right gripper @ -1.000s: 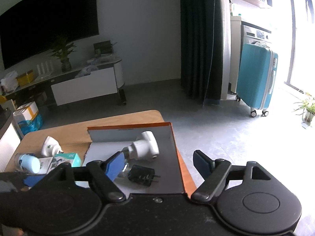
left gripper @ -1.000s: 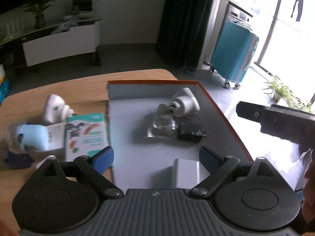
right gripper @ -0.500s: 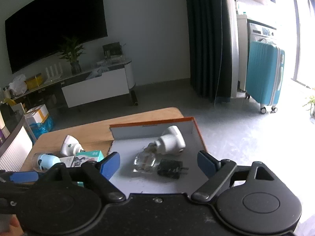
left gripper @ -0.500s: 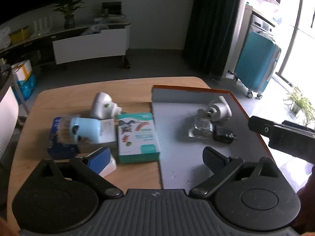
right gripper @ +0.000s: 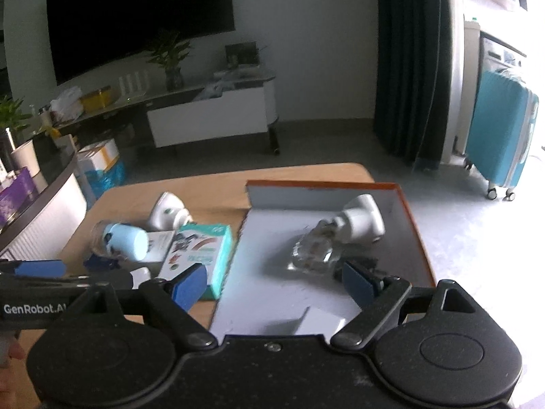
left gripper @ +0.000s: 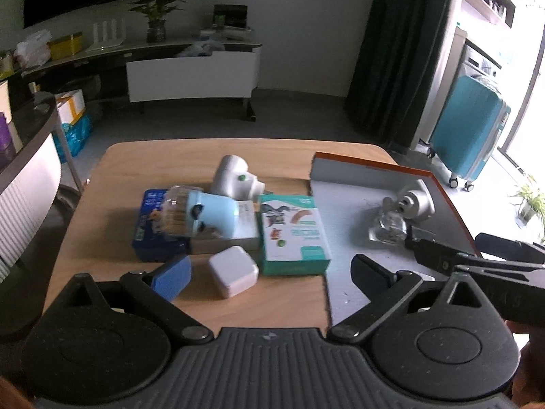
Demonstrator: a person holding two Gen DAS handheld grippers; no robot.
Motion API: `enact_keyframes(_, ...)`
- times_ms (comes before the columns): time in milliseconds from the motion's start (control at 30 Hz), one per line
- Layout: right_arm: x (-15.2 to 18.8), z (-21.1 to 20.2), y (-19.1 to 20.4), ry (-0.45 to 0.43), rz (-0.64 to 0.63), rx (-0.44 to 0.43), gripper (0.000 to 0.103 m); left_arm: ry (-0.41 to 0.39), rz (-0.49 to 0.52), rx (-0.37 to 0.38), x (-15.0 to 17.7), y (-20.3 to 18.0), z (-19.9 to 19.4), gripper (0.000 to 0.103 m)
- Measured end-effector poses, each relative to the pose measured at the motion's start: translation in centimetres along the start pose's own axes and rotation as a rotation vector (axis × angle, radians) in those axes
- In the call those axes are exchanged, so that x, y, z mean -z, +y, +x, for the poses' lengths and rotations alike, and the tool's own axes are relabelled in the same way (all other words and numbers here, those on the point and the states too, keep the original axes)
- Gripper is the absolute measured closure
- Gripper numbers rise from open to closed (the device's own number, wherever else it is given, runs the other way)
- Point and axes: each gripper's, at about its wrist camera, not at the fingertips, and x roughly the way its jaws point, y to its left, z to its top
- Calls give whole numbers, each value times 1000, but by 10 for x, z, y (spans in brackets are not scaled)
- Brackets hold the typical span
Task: Organize rigid objects
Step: 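Withdraw both grippers from the tray toward the table items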
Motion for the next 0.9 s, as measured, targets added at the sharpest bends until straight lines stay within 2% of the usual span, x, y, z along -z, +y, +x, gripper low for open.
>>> enact_keyframes(567, 10, 16, 44, 37, -80, -66, 1, -11, -71, -19, 14, 48, -10, 0)
enact_keyframes(900, 17, 22, 46, 63, -73, -91, 1, -5, -100, -51, 15, 64, 0, 0)
